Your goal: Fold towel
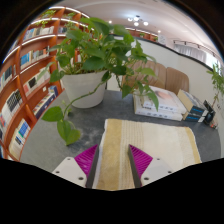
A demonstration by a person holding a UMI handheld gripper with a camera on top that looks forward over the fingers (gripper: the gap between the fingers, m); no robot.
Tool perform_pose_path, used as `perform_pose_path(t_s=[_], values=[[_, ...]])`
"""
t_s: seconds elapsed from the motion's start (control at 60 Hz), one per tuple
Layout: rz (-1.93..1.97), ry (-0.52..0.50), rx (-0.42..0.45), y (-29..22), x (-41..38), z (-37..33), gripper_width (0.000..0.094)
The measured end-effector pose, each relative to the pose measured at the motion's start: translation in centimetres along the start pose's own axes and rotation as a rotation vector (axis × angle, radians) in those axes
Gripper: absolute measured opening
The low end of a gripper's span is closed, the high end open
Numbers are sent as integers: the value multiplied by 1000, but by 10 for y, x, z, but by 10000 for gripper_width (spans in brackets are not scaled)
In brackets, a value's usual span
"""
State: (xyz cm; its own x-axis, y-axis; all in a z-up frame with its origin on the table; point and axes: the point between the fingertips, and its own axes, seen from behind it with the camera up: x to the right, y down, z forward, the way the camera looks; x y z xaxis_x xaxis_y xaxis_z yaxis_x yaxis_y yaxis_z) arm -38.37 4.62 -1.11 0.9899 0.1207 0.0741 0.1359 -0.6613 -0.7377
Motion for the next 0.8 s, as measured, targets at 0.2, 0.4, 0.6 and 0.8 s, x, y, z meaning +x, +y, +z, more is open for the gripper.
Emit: perform_pose_path(t_s=[0.2, 0.4, 0.6, 0.8], values=[[-54, 63, 64, -2, 16, 3, 67], [85, -53, 31, -20, 11, -15, 66], [269, -33, 116, -76, 116, -71, 66], [212, 145, 89, -44, 264, -56, 302]])
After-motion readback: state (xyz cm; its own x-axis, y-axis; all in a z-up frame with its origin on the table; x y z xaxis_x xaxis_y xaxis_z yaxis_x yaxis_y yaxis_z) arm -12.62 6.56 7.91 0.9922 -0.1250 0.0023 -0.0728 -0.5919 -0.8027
